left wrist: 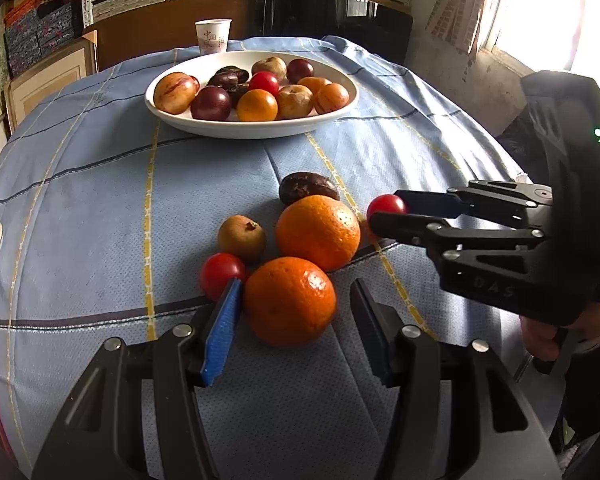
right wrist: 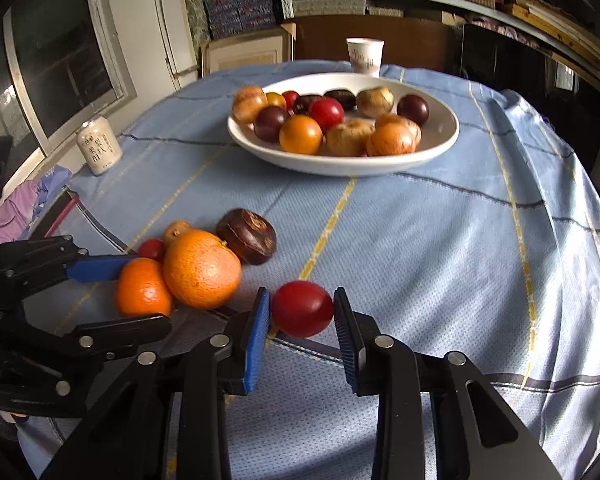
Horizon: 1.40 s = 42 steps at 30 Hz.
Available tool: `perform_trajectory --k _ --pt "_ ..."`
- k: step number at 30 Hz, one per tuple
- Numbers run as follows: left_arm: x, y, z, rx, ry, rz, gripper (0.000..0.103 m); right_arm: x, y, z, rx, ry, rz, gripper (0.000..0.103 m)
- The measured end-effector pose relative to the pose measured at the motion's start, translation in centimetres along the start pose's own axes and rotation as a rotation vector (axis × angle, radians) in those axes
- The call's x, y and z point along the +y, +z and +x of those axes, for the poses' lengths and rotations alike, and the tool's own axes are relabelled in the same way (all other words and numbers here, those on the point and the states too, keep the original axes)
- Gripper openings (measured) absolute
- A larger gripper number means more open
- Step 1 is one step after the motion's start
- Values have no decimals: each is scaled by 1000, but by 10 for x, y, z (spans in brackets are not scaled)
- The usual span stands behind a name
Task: Organize fruits
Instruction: 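Grasp a large orange with the left tool while the right tool holds the tomato, then release the tomato onto the plate with the right tool while the left tool releases the orange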
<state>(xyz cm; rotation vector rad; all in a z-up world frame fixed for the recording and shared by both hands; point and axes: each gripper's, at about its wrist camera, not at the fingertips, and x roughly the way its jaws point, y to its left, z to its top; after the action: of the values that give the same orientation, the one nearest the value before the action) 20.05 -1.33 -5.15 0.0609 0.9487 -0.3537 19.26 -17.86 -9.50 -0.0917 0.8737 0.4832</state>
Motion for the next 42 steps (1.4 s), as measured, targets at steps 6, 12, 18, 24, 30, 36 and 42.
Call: perform_trajectory --k 6,12,18,24,30,36,42 --pt "1 1 1 6 2 -4 48 -3 -2 4 15 2 11 32" --pt "8 0 -1 -5 -35 -38 46 -5 -1 -2 -8 25 34 31" --pt "18 -2 -10 -52 -74 -88 46 -5 1 -7 -30 42 34 31" --pt "24 -3 -21 -114 -85 -127 46 -5 2 -9 -45 57 31 31" --pt "42 3 -34 -181 -137 -214 46 -8 2 -20 -107 69 38 31" --pt "53 71 -28 -168 -57 -143 46 -19 43 -25 -180 71 37 31" --pt "61 144 6 -184 -11 -145 46 -46 98 -6 -280 -17 96 31"
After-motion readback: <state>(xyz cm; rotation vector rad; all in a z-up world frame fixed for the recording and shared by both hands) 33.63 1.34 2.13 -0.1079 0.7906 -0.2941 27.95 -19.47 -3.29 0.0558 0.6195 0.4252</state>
